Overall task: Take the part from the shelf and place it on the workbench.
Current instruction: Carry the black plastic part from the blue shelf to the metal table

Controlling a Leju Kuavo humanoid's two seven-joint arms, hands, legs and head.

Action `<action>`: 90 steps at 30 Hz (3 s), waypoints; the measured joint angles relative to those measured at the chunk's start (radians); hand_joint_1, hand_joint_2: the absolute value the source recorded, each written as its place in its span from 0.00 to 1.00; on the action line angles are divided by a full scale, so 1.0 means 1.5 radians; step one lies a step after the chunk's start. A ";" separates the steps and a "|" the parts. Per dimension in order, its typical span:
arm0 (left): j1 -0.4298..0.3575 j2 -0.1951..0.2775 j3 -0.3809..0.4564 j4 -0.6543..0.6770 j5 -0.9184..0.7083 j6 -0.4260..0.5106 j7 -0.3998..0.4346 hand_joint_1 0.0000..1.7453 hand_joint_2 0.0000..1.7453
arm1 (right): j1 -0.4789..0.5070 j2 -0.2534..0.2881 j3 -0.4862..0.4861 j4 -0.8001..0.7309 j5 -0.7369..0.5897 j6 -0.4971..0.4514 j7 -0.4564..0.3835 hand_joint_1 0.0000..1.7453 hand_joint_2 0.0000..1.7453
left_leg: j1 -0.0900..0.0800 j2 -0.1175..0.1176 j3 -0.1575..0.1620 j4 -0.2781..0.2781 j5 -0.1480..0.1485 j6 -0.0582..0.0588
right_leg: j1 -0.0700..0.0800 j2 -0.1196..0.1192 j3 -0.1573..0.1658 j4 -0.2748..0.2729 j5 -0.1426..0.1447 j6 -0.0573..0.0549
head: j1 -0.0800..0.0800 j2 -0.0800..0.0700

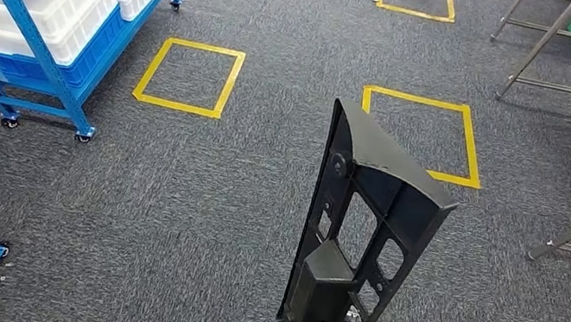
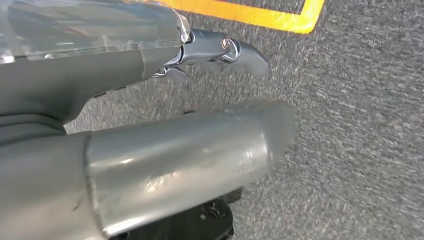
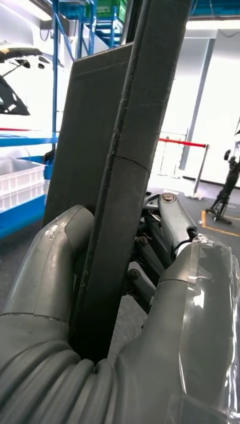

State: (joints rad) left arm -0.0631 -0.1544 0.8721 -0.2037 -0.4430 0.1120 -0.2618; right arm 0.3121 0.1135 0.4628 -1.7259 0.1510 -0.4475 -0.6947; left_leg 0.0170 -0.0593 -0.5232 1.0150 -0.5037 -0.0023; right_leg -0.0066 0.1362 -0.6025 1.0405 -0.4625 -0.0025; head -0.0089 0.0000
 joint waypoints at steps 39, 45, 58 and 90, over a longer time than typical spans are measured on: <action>-0.002 -0.003 0.000 0.000 -0.022 0.009 0.007 0.00 0.00 | 0.011 0.013 -0.021 -0.006 0.014 0.029 0.000 1.00 1.00 | -0.003 0.079 -0.004 -0.005 0.005 0.015 | -0.003 -0.094 -0.058 0.129 -0.053 0.014 | 0.010 0.000; -0.007 -0.005 0.000 0.000 -0.022 0.006 0.006 0.00 0.00 | 0.011 0.016 -0.022 -0.006 0.015 0.030 0.000 1.00 1.00 | -0.007 0.118 0.008 -0.006 -0.005 -0.003 | 0.010 -0.125 0.017 -0.015 -0.011 -0.007 | 0.010 0.000; -0.001 -0.005 0.000 0.000 -0.024 -0.001 0.004 0.00 0.00 | 0.013 0.021 -0.027 -0.005 0.023 0.034 0.000 1.00 1.00 | 0.006 -0.009 -0.012 0.013 0.000 -0.018 | -0.003 -0.013 0.014 -0.004 -0.011 -0.004 | 0.002 0.000; 0.000 -0.006 0.000 0.000 -0.024 -0.003 0.002 0.00 0.00 | 0.013 0.024 -0.030 -0.002 0.033 0.034 0.001 1.00 1.00 | 0.006 -0.022 -0.019 0.015 0.001 -0.009 | -0.003 0.005 0.011 -0.004 -0.014 0.004 | 0.007 0.000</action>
State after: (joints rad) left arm -0.0637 -0.1640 0.8718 -0.2036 -0.4785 0.1070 -0.2585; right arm 0.3323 0.1499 0.4180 -1.7288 0.2011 -0.3960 -0.6939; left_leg 0.0255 -0.0915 -0.5522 1.0381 -0.5021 -0.0158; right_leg -0.0116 0.1433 -0.5866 1.0341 -0.4832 0.0035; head 0.0010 0.0000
